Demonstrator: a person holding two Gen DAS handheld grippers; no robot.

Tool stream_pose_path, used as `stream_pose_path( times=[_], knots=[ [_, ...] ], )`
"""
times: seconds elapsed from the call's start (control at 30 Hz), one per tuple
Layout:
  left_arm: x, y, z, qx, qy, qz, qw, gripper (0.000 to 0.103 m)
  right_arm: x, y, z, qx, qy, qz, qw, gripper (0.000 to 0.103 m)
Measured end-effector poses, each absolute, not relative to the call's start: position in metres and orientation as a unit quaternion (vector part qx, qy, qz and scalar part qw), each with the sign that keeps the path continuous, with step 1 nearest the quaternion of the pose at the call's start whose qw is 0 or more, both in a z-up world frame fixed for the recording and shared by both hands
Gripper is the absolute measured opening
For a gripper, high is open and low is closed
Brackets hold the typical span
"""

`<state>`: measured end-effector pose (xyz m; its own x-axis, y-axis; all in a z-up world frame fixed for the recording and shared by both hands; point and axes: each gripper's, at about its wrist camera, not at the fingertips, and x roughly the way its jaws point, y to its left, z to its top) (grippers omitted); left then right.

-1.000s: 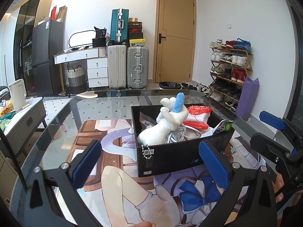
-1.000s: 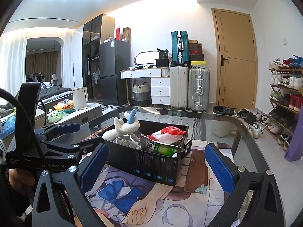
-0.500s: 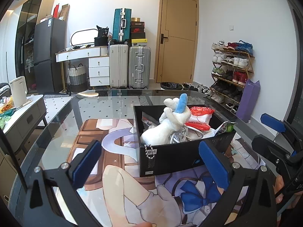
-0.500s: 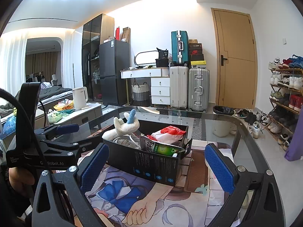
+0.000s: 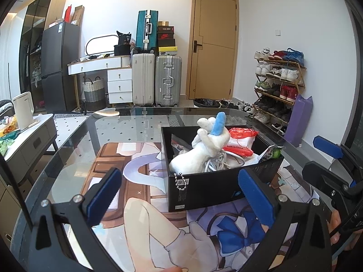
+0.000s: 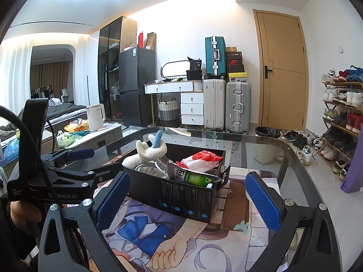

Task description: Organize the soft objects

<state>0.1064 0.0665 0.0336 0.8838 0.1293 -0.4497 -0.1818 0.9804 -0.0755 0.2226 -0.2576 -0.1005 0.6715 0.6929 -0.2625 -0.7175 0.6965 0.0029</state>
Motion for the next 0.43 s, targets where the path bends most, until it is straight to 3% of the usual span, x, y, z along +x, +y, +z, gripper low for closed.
stream_pose_path(
  times=[0.43],
  knots=[
    [0.1087,0.0675,0.0328,-0.057,0.231,0.091,0.967,0.103,0.2276,-0.2559,-0.1071,-0.051,0.133,0.386,0.911,0.102]
  ],
)
